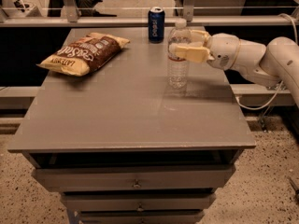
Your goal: Place water bottle upright
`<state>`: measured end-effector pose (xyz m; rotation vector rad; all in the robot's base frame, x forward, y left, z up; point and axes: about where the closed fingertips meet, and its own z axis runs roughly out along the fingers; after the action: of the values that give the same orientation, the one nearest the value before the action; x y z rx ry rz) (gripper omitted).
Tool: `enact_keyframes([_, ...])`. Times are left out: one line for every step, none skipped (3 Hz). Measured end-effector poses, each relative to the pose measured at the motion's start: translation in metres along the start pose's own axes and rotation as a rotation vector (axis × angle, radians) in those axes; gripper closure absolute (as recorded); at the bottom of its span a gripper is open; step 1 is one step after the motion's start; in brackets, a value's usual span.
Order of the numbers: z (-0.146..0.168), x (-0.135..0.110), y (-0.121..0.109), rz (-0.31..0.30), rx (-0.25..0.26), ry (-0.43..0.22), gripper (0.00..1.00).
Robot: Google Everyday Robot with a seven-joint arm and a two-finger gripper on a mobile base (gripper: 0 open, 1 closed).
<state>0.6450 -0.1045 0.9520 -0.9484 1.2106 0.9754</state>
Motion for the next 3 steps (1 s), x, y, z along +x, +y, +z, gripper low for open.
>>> enact_keyframes([-0.044, -0.016, 0.002, -0.023, 0.07, 0.007, 0.04])
enact_keyframes([-0.103, -0.04, 0.006, -0.057, 0.162, 0.023, 0.0])
enact_keyframes([-0.135, -0.052, 0.008, -0.077, 0.211, 0.036, 0.0])
